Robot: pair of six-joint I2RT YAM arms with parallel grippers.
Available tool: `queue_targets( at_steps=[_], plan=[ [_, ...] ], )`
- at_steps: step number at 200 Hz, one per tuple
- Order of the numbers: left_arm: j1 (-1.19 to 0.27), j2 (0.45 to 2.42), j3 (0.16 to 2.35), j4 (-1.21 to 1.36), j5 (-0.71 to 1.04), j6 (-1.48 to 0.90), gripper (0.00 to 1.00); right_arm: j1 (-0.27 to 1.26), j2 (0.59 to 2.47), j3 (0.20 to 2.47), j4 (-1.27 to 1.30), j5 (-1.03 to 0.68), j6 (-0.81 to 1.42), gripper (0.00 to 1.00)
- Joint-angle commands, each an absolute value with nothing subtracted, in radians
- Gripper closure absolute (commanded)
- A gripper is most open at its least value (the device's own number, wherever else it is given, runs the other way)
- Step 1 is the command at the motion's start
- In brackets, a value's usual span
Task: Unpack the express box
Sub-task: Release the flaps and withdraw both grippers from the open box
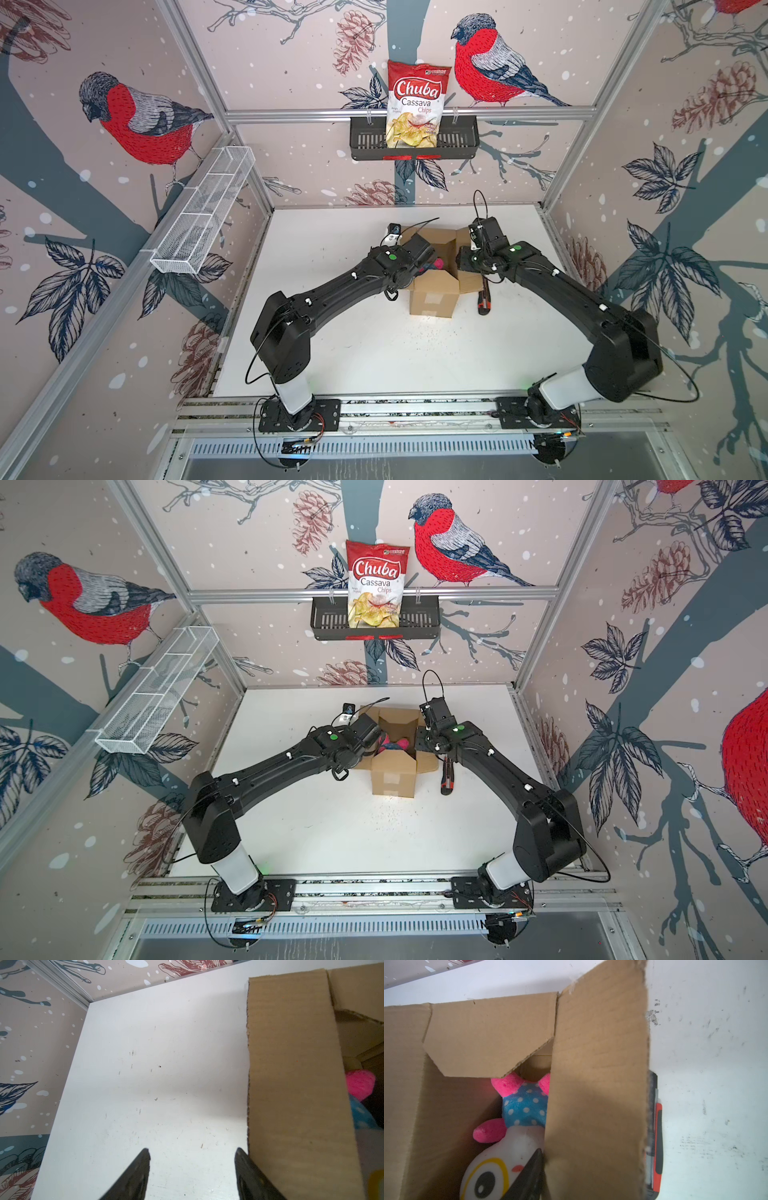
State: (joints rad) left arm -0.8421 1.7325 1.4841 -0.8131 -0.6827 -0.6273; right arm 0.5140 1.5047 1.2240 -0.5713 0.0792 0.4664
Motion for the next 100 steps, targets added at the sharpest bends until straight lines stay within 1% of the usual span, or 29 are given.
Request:
queue_targets(
  at_steps=[1, 55, 100],
  plan=[
    [-0.844, 1.733, 1.451, -0.629, -0.550, -0.632, 0.36, 0.520, 1.520, 1.223, -0.611, 0.058, 0.462, 0.57],
    [-0.839, 1.701, 1.331, -0.462, -0.485, -0.670, 0.41, 0.522, 1.541, 1.217, -0.598, 0.028, 0.437, 0.57],
    [-0.830, 1.654, 1.185, -0.244, -0.375, -0.707, 0.42, 0.528, 1.568, 1.222, -0.586, 0.001, 0.405, 0.57]
  ],
)
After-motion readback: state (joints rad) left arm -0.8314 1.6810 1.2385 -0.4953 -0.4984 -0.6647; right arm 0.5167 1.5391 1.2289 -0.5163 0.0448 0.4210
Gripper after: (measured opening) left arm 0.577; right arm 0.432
